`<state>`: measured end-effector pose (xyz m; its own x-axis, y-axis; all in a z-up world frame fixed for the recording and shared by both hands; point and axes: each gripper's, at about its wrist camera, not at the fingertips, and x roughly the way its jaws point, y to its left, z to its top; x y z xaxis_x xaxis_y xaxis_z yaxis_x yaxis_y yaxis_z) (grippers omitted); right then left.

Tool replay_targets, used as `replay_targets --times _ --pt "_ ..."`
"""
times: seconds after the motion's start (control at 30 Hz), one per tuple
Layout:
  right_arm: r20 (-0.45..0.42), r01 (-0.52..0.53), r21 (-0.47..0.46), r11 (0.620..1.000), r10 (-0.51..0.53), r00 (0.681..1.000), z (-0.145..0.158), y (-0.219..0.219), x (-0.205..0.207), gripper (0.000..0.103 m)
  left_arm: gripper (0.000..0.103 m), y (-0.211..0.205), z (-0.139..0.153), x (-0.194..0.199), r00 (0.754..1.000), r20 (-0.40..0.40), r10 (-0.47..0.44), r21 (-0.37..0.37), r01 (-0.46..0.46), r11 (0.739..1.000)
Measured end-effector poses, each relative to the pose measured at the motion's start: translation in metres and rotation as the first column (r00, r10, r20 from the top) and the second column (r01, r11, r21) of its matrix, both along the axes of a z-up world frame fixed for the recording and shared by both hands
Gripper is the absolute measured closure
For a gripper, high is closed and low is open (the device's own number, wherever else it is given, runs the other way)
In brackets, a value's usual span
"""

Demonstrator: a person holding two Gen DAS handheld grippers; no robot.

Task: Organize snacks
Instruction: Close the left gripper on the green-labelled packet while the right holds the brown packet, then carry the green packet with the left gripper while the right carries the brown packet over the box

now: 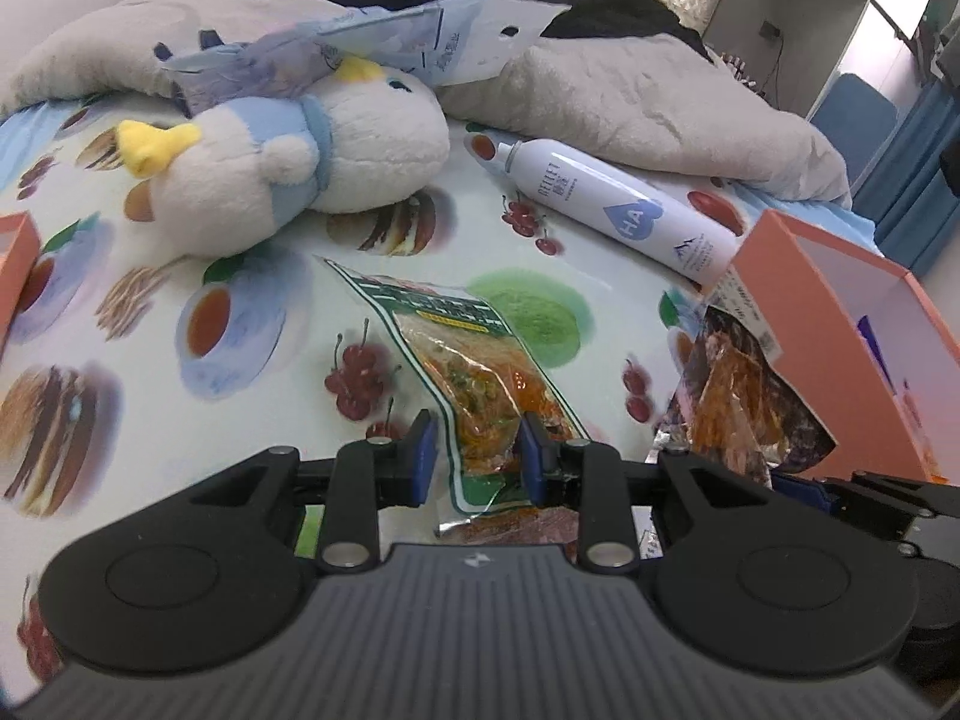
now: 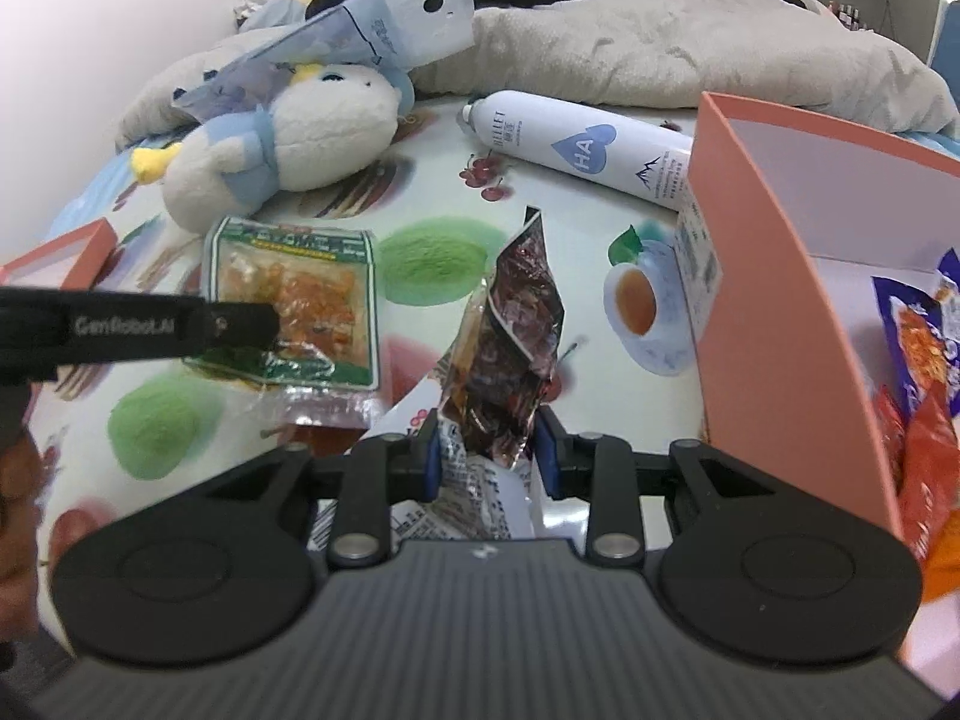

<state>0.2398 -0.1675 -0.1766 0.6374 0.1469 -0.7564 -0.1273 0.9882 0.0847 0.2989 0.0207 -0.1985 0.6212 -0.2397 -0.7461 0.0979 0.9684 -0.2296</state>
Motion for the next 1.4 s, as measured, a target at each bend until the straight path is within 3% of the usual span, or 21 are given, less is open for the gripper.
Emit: replay_targets --times 0.37,0.67,1.4 --pt "-0.044 -0.001 -0.011 1.0 0.0 0.999 0.028 -0.003 -0.056 0.069 0.07 -0.003 0.037 -0.07 1.0 0.011 -0.016 -0.014 0.016 1.0" --pt "0.014 0.029 -0.029 0.999 -0.029 0.999 0.066 -0.019 -0.081 0.07 0.07 0.0 0.071 -0.1 0.998 0.055 -0.02 -0.012 0.021 1.0" --pt "0.229 0.125 0.0 0.992 -0.122 0.966 0.168 -0.094 -0.09 0.069 0.07 -0.094 0.19 -0.091 0.951 0.252 -0.178 -0.038 0.194 0.98"
